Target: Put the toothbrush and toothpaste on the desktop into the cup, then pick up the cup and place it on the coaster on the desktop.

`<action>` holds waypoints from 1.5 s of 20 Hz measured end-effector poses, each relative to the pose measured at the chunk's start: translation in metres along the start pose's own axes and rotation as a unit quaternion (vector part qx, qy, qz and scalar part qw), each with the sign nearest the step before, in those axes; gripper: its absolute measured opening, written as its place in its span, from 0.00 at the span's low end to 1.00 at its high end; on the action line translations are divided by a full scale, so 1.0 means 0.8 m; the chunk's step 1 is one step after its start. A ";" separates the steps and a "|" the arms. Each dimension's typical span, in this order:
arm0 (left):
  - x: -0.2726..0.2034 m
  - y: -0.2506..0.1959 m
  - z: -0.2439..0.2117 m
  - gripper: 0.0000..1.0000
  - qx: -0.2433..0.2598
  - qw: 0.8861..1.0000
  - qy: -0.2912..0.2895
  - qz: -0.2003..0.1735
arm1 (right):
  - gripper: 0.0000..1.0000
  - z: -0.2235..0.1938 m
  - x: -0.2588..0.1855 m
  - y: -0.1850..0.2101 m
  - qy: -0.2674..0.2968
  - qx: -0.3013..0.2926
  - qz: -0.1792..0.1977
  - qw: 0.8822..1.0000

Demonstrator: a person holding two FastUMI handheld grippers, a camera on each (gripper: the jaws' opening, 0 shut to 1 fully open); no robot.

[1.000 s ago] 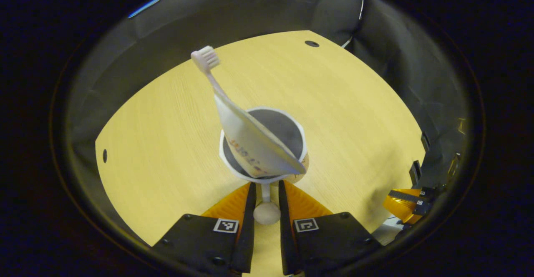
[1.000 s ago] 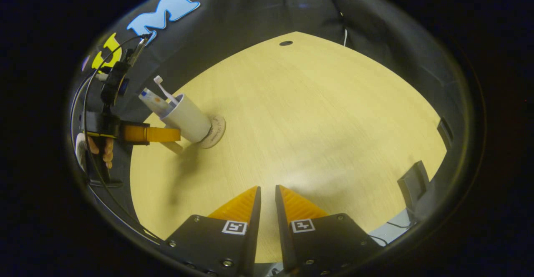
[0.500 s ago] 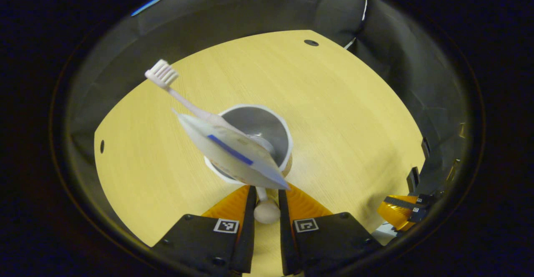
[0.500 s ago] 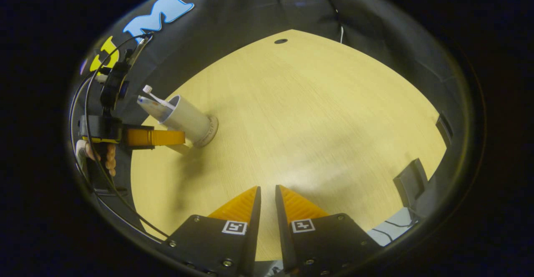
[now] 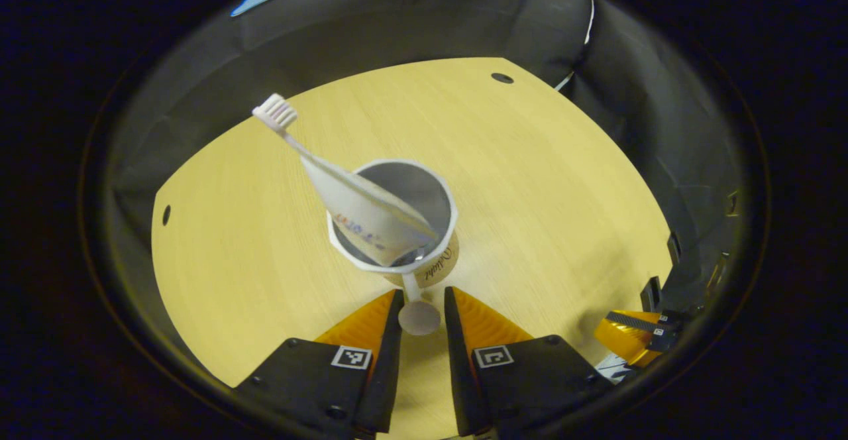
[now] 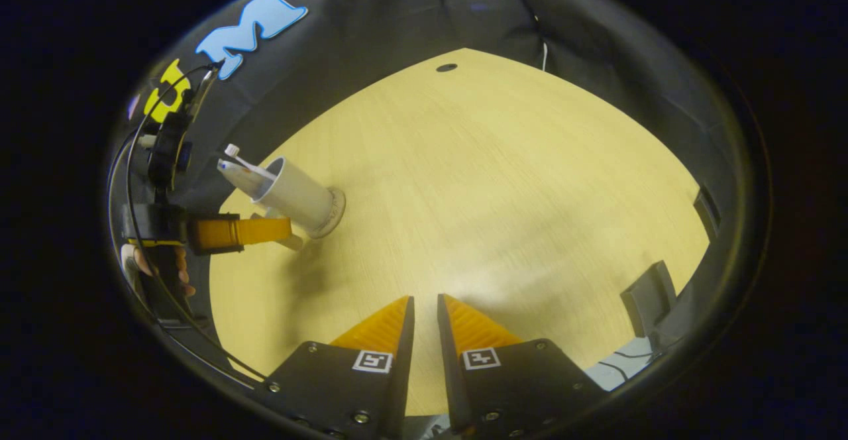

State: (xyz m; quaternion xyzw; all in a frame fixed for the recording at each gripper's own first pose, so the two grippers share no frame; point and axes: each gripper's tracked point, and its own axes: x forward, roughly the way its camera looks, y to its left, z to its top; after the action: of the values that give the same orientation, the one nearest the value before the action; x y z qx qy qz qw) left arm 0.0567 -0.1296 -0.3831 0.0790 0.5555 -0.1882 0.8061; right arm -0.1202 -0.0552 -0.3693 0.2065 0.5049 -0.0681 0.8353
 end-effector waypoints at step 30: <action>-0.470 0.103 0.194 0.41 -0.127 0.870 -0.471 0.067 | 0.24 0.345 -0.245 0.282 -0.386 -0.241 0.110 0.884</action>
State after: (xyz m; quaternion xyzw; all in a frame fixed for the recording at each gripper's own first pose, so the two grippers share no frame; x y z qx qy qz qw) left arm 0.1057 -0.0252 0.0153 -0.0844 0.1225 -0.0763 0.9859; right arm 0.0835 0.0161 -0.0246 0.0106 0.1177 0.0736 0.9903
